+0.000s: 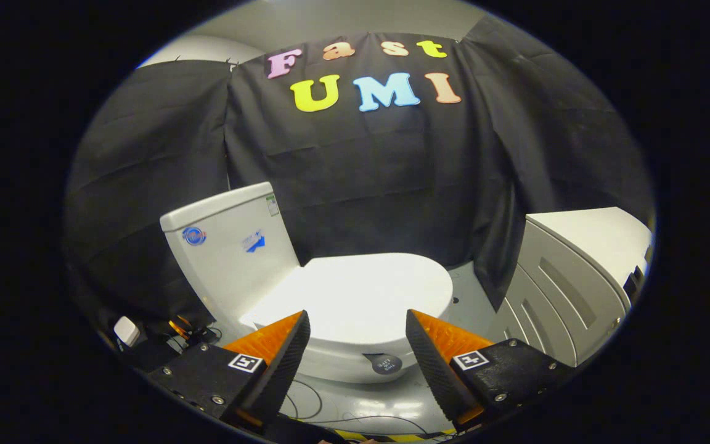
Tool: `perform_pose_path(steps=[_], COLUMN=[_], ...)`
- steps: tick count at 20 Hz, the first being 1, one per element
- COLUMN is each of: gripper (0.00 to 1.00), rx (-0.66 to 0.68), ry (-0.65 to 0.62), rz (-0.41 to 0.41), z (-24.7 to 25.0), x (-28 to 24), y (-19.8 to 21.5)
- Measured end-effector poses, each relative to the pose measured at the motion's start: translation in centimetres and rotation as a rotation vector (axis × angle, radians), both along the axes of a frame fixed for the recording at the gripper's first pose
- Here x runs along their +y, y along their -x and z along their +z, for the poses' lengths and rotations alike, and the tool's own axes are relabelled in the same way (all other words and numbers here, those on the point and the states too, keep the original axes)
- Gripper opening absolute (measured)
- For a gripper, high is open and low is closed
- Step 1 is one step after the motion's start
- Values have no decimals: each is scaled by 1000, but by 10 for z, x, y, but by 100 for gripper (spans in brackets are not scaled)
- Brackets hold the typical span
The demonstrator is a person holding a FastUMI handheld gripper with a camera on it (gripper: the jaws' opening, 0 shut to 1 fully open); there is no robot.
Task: Open the toilet lid.
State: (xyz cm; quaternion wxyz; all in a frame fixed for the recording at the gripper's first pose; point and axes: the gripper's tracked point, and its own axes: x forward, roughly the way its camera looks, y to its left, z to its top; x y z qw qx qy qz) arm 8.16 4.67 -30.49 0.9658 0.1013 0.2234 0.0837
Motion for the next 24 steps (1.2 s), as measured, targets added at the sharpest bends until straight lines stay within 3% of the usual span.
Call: perform_pose_path(steps=[6, 18, 21, 24], gripper=[96, 95, 94, 88], rx=[94, 214, 238, 233], ry=[-205, -574, -607, -741], rz=[-45, -301, -363, -397], z=[-58, -145, -167, -166], x=[20, 11, 3, 6], y=[-4, 0, -4, -16])
